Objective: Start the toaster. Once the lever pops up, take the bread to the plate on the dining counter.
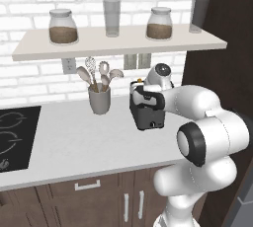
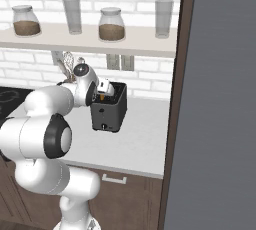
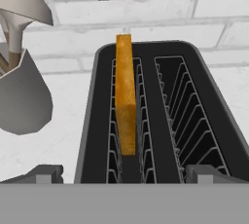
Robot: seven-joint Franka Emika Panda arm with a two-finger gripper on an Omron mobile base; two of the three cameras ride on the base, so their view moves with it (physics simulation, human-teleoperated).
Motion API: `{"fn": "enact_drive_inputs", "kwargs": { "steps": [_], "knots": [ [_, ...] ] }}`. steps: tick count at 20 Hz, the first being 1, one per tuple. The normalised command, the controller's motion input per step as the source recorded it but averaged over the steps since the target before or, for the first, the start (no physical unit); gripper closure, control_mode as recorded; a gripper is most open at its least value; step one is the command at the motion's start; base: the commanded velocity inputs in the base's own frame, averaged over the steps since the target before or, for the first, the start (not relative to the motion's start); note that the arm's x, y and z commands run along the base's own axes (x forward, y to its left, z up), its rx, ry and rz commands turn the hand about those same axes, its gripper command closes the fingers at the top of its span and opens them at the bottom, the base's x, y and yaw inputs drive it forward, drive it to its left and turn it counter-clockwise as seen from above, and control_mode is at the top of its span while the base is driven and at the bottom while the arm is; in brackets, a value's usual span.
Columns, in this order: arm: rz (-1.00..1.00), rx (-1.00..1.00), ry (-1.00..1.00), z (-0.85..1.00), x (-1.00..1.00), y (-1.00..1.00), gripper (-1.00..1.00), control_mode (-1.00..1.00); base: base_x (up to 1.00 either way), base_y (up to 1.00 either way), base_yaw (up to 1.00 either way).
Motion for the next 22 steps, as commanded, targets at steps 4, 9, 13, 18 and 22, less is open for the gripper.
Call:
{"fn": "enact_drive_inputs", "kwargs": {
  "steps": [4,9,13,18,22],
  "knots": [
    [0.00,0.00,0.00,-0.08,0.00,0.00,-1.00,-1.00,0.00,0.00,0.00],
    [0.00,0.00,0.00,-0.14,0.00,0.00,-1.00,-1.00,0.00,0.00,0.00],
    [0.00,0.00,-0.02,-0.08,0.02,0.00,-1.00,-1.00,0.00,0.00,0.00],
    [0.00,0.00,-0.05,-0.01,0.03,0.00,-1.00,-1.00,0.00,0.00,0.00],
    [0.00,0.00,-0.05,0.00,0.04,0.00,-1.00,-1.00,0.00,0.00,0.00]
  ]
}}
